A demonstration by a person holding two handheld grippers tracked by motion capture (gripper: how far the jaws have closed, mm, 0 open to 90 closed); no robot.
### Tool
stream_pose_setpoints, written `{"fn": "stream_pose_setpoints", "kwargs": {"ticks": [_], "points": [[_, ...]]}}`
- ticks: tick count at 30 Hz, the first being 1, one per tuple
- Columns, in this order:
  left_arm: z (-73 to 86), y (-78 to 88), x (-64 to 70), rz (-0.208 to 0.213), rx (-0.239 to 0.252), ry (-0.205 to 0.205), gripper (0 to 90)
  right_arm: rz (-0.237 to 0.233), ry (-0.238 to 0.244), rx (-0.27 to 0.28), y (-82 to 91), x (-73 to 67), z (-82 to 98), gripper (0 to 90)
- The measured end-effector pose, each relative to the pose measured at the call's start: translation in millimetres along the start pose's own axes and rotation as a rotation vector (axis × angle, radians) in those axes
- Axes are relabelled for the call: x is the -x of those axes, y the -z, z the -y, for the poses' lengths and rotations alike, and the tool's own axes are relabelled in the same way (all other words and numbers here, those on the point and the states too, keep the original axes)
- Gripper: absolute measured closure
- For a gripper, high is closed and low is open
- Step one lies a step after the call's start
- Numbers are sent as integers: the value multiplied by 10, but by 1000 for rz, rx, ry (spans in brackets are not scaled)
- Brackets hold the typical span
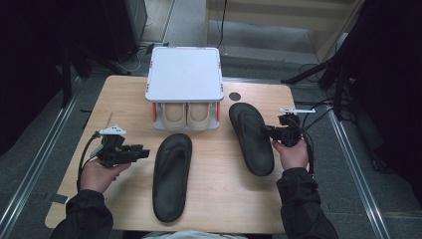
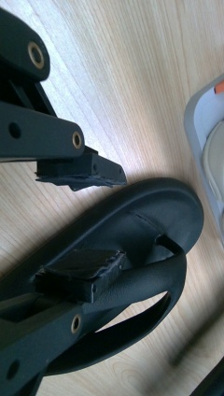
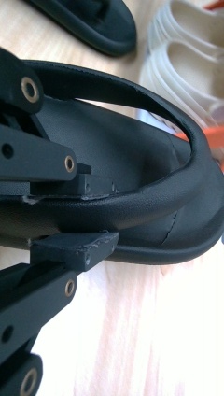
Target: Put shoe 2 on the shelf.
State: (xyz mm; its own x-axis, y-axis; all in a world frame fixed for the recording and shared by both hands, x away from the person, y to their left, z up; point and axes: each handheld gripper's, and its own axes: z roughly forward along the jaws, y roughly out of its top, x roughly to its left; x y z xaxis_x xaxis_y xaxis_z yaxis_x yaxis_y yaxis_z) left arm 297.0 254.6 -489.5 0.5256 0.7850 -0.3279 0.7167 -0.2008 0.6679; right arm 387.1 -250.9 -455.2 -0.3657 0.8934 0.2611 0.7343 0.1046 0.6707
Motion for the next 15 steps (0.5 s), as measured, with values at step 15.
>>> {"fn": "stream_pose_setpoints", "kwargs": {"ticks": [15], "points": [[-67,-83,-45,29,-26,38,895,-62,62,-35,111,-383,306,740]]}}
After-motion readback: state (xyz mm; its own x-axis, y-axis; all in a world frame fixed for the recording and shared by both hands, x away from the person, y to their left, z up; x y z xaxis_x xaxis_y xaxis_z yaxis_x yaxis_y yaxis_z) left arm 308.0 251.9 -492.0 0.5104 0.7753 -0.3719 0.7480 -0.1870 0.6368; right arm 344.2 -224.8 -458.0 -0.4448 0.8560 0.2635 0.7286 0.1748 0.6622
